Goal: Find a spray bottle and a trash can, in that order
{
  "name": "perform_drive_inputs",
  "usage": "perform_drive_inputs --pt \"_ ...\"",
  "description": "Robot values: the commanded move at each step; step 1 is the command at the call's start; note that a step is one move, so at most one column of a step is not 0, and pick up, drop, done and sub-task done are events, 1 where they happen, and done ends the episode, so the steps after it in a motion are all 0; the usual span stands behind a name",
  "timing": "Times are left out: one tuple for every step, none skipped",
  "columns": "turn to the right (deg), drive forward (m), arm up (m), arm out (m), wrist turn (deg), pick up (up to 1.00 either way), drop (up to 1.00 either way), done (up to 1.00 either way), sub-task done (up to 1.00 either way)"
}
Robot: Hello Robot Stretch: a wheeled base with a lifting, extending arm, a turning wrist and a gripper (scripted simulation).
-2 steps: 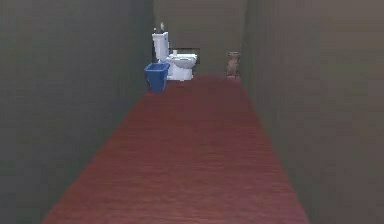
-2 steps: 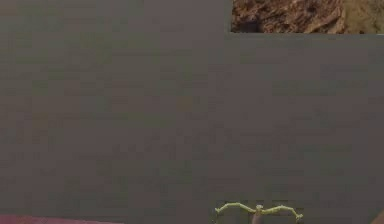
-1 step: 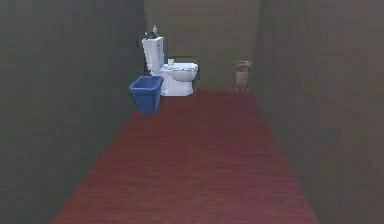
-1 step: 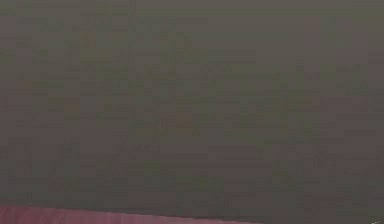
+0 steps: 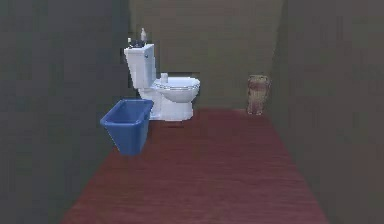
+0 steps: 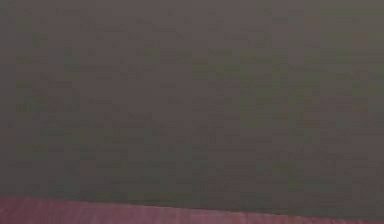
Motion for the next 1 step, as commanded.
perform_drive_inputs --pt "0.0 1.0 0.0 0.0 0.0 0.0 0.0 0.0 0.0"
